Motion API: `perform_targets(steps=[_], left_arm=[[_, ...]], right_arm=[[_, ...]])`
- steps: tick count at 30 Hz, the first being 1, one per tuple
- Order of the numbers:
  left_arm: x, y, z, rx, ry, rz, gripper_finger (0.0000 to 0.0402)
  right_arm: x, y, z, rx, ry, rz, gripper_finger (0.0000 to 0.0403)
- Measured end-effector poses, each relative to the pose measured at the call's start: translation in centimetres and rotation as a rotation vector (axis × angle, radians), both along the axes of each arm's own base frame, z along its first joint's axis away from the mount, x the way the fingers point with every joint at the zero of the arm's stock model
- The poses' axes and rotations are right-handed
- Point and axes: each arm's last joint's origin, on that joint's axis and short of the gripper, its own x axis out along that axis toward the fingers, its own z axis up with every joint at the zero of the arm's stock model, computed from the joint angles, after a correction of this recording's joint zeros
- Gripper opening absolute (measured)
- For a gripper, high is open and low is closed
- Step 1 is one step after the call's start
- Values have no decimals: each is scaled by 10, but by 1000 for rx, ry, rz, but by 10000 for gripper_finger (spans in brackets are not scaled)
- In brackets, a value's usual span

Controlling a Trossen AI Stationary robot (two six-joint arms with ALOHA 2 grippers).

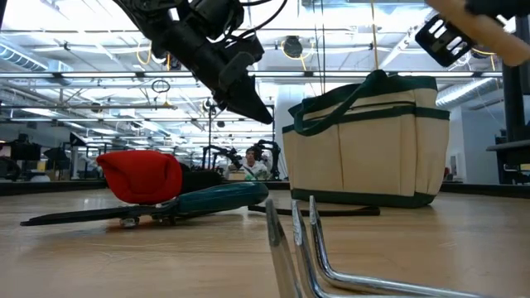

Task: Pick & Place Garden tools in Gardening bag
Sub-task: Put the brow trowel into the gardening bag

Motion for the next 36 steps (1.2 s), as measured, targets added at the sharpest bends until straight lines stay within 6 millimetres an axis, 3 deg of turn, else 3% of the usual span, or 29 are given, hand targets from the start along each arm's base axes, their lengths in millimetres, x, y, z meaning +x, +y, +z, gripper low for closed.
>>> perform_targets(steps=[11, 22, 36], left_arm=[[4, -17, 3, 16, -33, -57, 47], [3, -26, 11, 122, -51, -35, 47], [9, -51, 26, 307, -174, -203, 47]], right_arm=[[13, -19, 6, 36, -67, -110, 65], [26, -62, 11, 88, -95, -336, 65], [31, -97, -1, 170, 28, -453, 64]])
